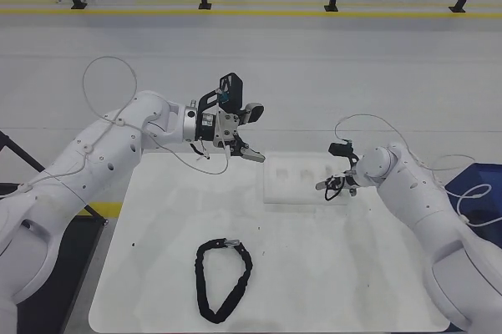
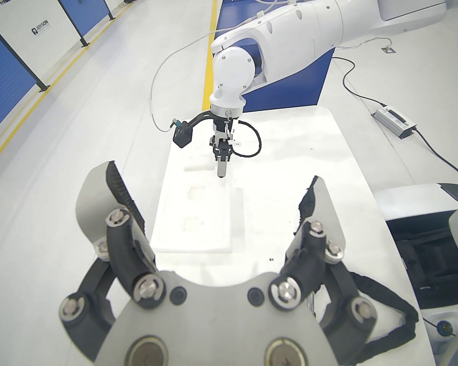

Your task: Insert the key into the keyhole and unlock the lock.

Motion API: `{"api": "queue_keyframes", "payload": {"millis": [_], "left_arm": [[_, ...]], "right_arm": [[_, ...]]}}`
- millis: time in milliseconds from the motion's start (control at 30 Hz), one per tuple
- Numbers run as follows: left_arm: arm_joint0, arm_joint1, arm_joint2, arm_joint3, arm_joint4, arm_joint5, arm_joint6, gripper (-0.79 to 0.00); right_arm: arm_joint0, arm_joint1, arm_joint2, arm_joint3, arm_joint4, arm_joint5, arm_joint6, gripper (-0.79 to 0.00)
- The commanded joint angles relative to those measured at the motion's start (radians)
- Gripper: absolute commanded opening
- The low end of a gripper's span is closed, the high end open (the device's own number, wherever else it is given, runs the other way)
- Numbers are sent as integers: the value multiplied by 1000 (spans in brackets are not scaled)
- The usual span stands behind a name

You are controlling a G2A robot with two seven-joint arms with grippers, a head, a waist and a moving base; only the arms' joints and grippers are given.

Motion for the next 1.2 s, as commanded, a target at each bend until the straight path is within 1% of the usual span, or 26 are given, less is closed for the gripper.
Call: {"api": "queue_keyframes", "payload": {"millis": [0,33,167,333,500,867,1167], "left_arm": [[0,0,0,0,0,0,0,0],[0,0,0,0,0,0,0,0],[0,0,0,0,0,0,0,0],[0,0,0,0,0,0,0,0],[0,0,0,0,0,0,0,0],[0,0,0,0,0,0,0,0],[0,0,0,0,0,0,0,0]], "right_arm": [[2,-8,-3,9,-9,11,-1,-172],[3,-12,-4,13,-12,14,-1,-194],[9,-24,-8,29,-29,32,2,-332],[16,-36,-12,42,-54,50,3,-351],[18,-44,-13,53,-74,62,8,-413],[17,-61,-7,83,-98,67,15,-480],[16,-78,-4,109,-120,85,3,-582]]}}
